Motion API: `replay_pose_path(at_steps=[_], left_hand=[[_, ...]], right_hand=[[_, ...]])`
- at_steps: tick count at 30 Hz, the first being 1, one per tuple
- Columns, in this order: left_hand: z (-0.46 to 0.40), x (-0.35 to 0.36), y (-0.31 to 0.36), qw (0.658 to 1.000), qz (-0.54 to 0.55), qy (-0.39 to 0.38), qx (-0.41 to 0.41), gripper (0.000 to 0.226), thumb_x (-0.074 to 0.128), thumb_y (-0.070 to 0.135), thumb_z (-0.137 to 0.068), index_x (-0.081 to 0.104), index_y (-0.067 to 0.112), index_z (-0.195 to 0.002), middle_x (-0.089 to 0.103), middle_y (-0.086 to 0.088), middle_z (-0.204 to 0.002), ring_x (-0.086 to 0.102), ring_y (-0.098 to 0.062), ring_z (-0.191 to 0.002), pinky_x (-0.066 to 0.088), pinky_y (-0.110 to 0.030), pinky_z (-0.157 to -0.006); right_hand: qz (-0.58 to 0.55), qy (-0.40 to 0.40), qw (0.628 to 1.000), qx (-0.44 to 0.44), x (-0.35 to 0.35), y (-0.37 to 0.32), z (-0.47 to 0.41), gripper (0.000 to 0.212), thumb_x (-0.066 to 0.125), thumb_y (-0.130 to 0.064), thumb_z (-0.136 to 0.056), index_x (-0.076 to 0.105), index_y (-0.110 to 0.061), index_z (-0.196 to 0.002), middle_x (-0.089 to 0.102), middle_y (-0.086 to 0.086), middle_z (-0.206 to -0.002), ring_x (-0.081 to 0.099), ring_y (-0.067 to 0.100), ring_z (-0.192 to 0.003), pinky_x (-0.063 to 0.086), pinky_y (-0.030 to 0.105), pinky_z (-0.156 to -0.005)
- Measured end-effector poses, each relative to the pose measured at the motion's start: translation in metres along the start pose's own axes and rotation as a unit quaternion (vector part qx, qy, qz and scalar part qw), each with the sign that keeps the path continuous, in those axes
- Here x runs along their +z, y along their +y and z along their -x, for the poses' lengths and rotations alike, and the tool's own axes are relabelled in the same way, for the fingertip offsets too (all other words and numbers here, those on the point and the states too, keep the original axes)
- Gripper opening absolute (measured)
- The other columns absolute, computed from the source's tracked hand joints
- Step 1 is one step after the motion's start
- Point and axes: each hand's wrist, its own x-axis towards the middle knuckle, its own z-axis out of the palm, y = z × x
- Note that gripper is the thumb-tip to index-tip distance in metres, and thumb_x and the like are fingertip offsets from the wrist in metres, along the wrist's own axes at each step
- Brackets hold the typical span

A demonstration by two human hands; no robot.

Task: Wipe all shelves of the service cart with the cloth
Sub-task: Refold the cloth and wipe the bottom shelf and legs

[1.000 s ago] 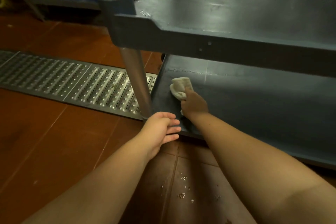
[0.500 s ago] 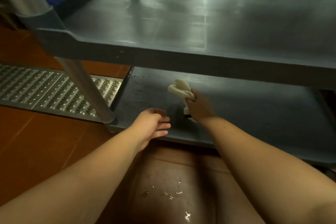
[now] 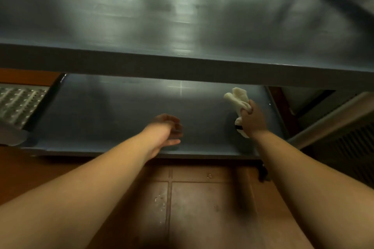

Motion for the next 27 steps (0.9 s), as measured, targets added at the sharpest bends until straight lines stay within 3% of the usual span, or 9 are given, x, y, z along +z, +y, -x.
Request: replay_pose_path(at_steps=[3, 6, 10, 14, 15, 18, 21, 24, 27], left_hand=[[-0.003, 0.031, -0.006, 1.000, -0.010, -0.020, -0.010, 0.027, 0.038, -0.001, -0.096, 0.059, 0.015, -0.091, 0.066, -0.011, -0.093, 0.067, -0.025, -0.077, 0.055, -0.037, -0.066], [-0.008, 0.054, -0.008, 1.000, -0.004, -0.024, -0.019, 0.028, 0.038, -0.003, -0.094, 0.058, 0.015, -0.090, 0.066, -0.009, -0.088, 0.066, -0.025, -0.075, 0.056, -0.039, -0.070], [-0.015, 0.071, -0.011, 0.999, 0.011, -0.019, -0.031, 0.030, 0.037, -0.006, -0.092, 0.058, 0.015, -0.089, 0.065, -0.008, -0.086, 0.063, -0.025, -0.075, 0.053, -0.044, -0.077], [-0.022, 0.073, -0.016, 0.999, 0.025, -0.010, -0.029, 0.030, 0.037, -0.007, -0.091, 0.058, 0.014, -0.089, 0.064, -0.009, -0.086, 0.062, -0.026, -0.078, 0.053, -0.044, -0.077], [-0.024, 0.072, -0.016, 0.999, 0.028, -0.010, -0.026, 0.030, 0.037, -0.007, -0.091, 0.058, 0.013, -0.089, 0.065, -0.009, -0.086, 0.062, -0.026, -0.079, 0.054, -0.044, -0.076], [-0.028, 0.068, -0.017, 0.999, 0.034, -0.008, -0.023, 0.030, 0.036, -0.007, -0.091, 0.059, 0.013, -0.090, 0.065, -0.010, -0.088, 0.063, -0.028, -0.080, 0.054, -0.042, -0.072], [-0.031, 0.056, -0.015, 0.999, 0.037, -0.004, -0.028, 0.030, 0.035, -0.007, -0.091, 0.058, 0.013, -0.091, 0.065, -0.010, -0.088, 0.064, -0.027, -0.078, 0.055, -0.043, -0.074], [-0.031, 0.037, -0.010, 0.999, 0.040, -0.004, -0.027, 0.029, 0.036, -0.006, -0.091, 0.058, 0.013, -0.092, 0.065, -0.011, -0.090, 0.064, -0.027, -0.079, 0.055, -0.044, -0.075], [-0.030, 0.012, -0.001, 0.998, 0.047, 0.006, -0.028, 0.030, 0.034, -0.007, -0.092, 0.057, 0.012, -0.091, 0.063, -0.010, -0.088, 0.062, -0.027, -0.079, 0.054, -0.041, -0.070]], right_hand=[[-0.025, 0.051, 0.998, 0.016, -0.028, 0.021, -0.010, 0.050, 0.042, -0.028, -0.086, 0.058, -0.006, -0.127, 0.062, 0.015, -0.116, 0.058, 0.032, -0.106, 0.033, 0.026, -0.080], [-0.034, 0.085, 0.995, 0.049, -0.043, 0.040, -0.020, 0.036, 0.048, -0.017, -0.098, 0.056, -0.005, -0.130, 0.061, 0.017, -0.126, 0.057, 0.034, -0.116, 0.033, 0.025, -0.087], [-0.042, 0.102, 0.991, 0.080, -0.049, 0.057, -0.031, 0.032, 0.048, -0.018, -0.101, 0.055, -0.010, -0.131, 0.060, 0.014, -0.127, 0.057, 0.033, -0.118, 0.039, 0.034, -0.092], [-0.009, 0.090, 0.994, 0.057, -0.047, 0.058, -0.033, 0.036, 0.049, -0.009, -0.095, 0.056, -0.015, -0.130, 0.060, 0.007, -0.125, 0.057, 0.025, -0.112, 0.037, 0.025, -0.086], [-0.002, 0.079, 0.996, 0.052, -0.044, 0.060, -0.034, 0.042, 0.048, -0.008, -0.092, 0.055, -0.022, -0.131, 0.060, 0.004, -0.125, 0.057, 0.023, -0.110, 0.041, 0.026, -0.087], [0.034, 0.071, 0.995, 0.061, -0.033, 0.071, -0.040, 0.059, 0.047, -0.015, -0.083, 0.046, -0.031, -0.140, 0.060, 0.008, -0.130, 0.060, 0.031, -0.115, 0.052, 0.046, -0.098], [0.058, 0.086, 0.992, 0.073, -0.025, 0.064, -0.042, 0.055, 0.046, -0.015, -0.091, 0.042, -0.024, -0.146, 0.060, 0.016, -0.130, 0.058, 0.036, -0.118, 0.047, 0.044, -0.104], [0.067, 0.088, 0.988, 0.105, -0.014, 0.050, -0.045, 0.054, 0.046, -0.018, -0.100, 0.036, -0.017, -0.153, 0.052, 0.019, -0.142, 0.049, 0.038, -0.131, 0.036, 0.039, -0.108], [0.064, 0.067, 0.991, 0.101, 0.011, 0.034, -0.047, 0.048, 0.047, -0.020, -0.100, 0.042, -0.014, -0.147, 0.053, 0.020, -0.139, 0.051, 0.040, -0.128, 0.039, 0.038, -0.102]])
